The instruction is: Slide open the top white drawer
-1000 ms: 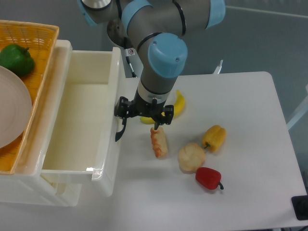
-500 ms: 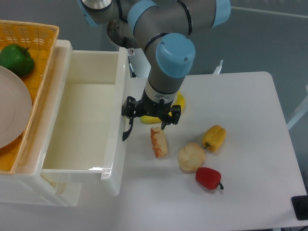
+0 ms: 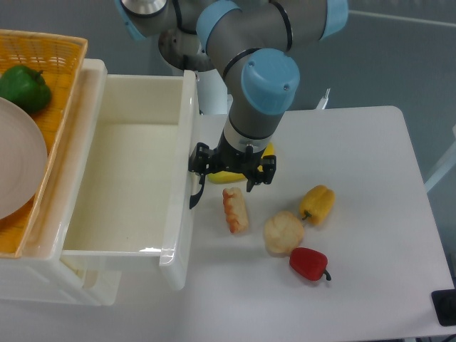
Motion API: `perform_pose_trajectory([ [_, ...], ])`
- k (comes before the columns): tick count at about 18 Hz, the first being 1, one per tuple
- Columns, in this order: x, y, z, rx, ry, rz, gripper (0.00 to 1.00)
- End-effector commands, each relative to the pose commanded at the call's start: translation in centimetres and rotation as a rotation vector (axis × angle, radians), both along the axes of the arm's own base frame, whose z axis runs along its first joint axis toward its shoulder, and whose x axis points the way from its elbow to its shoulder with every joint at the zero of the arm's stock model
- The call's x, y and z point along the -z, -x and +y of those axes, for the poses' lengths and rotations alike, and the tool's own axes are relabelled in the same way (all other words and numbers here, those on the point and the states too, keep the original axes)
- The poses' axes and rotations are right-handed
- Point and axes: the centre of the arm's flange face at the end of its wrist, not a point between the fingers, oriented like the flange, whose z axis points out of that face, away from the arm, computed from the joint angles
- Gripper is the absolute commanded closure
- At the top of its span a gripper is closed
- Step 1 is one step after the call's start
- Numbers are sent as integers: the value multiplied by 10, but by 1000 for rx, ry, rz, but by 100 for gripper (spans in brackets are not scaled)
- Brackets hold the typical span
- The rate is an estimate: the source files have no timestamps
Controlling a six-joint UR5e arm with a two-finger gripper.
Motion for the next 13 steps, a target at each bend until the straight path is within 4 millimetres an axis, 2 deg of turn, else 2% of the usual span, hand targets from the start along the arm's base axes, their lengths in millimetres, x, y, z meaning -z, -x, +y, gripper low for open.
perform_pose_trajectory([
  [7, 4, 15, -4, -6, 2, -1, 0],
  [13, 1, 20, -6, -14, -3, 3, 0],
])
